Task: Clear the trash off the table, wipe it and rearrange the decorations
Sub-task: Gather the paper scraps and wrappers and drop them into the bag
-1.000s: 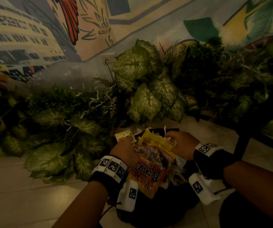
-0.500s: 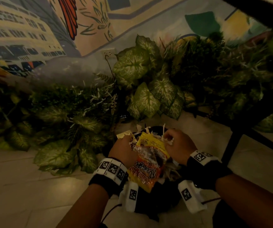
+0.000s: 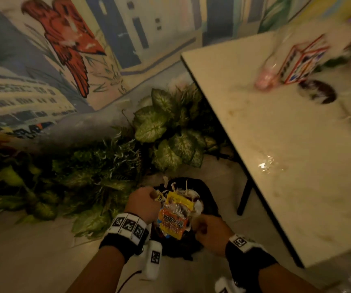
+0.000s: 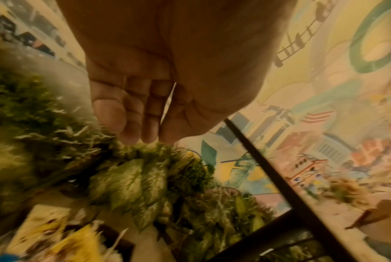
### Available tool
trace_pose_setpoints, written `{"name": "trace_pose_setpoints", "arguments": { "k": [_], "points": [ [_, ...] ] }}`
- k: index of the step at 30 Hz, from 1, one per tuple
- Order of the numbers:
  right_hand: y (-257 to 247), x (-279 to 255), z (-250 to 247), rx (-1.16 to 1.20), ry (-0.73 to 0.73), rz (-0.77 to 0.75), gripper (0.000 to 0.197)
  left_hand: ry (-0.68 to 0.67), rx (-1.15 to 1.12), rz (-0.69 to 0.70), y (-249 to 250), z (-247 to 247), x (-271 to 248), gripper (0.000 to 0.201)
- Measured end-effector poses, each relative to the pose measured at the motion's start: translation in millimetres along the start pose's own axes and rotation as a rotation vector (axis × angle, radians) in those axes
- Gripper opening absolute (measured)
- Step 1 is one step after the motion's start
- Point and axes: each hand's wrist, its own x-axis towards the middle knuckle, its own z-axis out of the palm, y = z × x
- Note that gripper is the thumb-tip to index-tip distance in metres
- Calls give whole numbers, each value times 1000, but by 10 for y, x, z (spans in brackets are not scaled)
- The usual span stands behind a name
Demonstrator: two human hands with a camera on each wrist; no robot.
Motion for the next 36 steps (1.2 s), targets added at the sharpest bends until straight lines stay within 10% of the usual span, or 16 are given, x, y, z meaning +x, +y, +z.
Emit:
{"name": "trace_pose_setpoints", "arguments": {
  "k": [11, 24, 36],
  "points": [
    [-136, -1048, -2187, -54, 312, -214, 12, 60, -8, 406, 1980, -615, -461, 8],
    [1507, -1418, -4750, -149, 431, -98, 6, 101, -101, 315, 3852, 364, -309, 15],
    [2096, -1450, -5459, -81, 543, 26, 9, -89, -20, 231, 4634, 666, 161, 34]
  ]
}}
